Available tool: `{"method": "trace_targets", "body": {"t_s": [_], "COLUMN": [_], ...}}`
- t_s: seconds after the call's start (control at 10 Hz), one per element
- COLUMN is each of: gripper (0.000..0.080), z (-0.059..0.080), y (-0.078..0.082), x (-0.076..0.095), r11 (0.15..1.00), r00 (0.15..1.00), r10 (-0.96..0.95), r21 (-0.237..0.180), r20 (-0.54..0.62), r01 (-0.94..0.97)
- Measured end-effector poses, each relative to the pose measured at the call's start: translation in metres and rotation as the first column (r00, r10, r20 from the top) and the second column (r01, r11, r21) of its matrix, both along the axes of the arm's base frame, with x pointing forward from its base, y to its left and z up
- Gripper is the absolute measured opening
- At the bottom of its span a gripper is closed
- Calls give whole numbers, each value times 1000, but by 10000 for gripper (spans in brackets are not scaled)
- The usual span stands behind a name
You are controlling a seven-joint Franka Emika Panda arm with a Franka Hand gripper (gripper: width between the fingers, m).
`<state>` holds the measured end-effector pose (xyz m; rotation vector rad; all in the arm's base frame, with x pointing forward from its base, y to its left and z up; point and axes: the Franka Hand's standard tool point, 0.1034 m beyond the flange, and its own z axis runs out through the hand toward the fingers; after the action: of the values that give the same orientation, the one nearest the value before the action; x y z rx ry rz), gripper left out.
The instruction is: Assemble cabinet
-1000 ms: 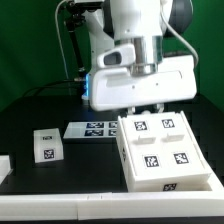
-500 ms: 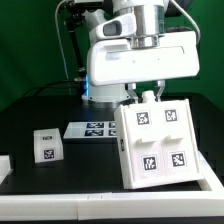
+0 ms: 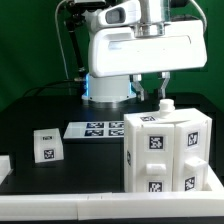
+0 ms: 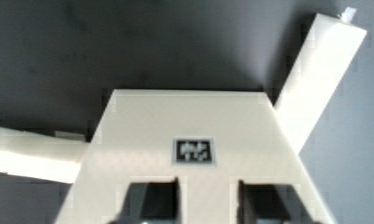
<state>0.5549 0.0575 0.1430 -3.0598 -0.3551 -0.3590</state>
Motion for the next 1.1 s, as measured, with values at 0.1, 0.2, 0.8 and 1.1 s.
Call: {"method": "trace_targets", "body": {"t_s": [0.1,0.2,0.8,1.1], "gripper": [143,143,764,798], "z": [0,0,-45,-60], "y": [0,0,-55,-117], "x": [0,0,-62,-87], "r11": [1000,1000,997,995], "r00": [1000,1000,997,992], "r10": [0,0,59,77], "r21": [0,0,-40,-60], "r20": [0,0,-39,-96], "r01": [0,0,-61,-83]}}
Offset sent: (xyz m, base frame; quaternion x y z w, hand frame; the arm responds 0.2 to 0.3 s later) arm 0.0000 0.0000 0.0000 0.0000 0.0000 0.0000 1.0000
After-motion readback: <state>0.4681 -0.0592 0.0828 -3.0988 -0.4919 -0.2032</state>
